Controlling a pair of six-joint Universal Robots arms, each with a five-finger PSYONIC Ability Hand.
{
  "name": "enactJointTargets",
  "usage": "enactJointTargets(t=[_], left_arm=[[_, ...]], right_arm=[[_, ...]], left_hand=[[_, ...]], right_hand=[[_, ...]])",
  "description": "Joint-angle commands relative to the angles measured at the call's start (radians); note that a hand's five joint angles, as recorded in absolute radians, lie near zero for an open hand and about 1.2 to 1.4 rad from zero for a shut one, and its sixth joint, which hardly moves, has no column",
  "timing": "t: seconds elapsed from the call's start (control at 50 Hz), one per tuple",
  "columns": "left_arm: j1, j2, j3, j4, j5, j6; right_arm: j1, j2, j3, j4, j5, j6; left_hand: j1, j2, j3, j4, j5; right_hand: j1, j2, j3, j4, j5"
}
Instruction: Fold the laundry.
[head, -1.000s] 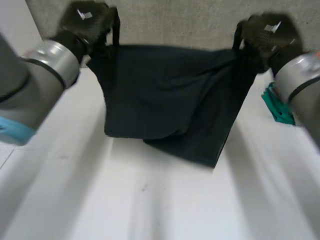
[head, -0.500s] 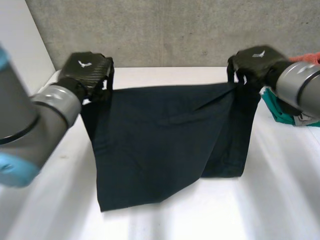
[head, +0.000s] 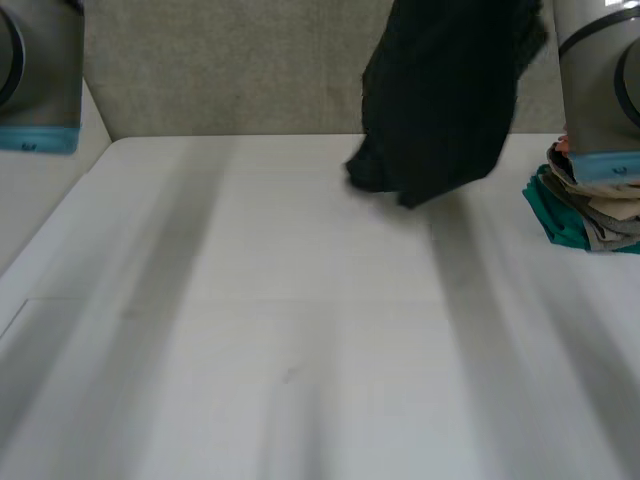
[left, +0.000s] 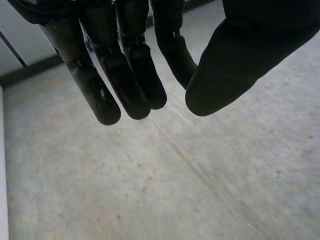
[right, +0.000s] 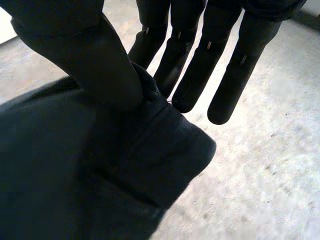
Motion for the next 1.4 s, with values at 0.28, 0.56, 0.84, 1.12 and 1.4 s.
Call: enactJointTargets(t=[0.28, 0.56, 0.84, 1.12, 1.4], left_arm=[[-0.129, -0.139, -0.427, -0.348, -0.008, -0.299], [-0.199, -0.181, -0.518, -0.496, -0.004, -0.579], [-0.227, -0.223, -0.468, -0.345, -0.014, -0.635], [-0.231, -0.318, -0.371, -0.342, -0.077, -0.628], [-0.233, -0.464, -0.245, -0.287, -0.118, -0.597]], right_arm=[[0.036, -0.055, 0.22, 0.275, -0.074, -0.041], [0.114, -0.069, 0.189, 0.325, -0.037, -0.078], [0.238, -0.141, 0.203, 0.394, 0.026, -0.079], [0.293, -0.202, 0.24, 0.407, 0.03, -0.069], [0.315, -0.269, 0.287, 0.408, 0.029, -0.067]], left_hand=[[-0.557, -0.599, -0.593, -0.599, -0.577], [-0.146, -0.188, -0.182, -0.188, -0.166], [-0.675, -0.716, -0.711, -0.716, -0.694], [-0.634, -0.675, -0.67, -0.676, -0.653], [-0.39, -0.432, -0.426, -0.432, -0.41]], right_hand=[[0.27, 0.216, 0.202, 0.198, 0.218], [0.27, 0.216, 0.202, 0.198, 0.218], [0.27, 0.216, 0.202, 0.198, 0.218], [0.27, 0.216, 0.202, 0.198, 0.218], [0.27, 0.216, 0.202, 0.198, 0.218]])
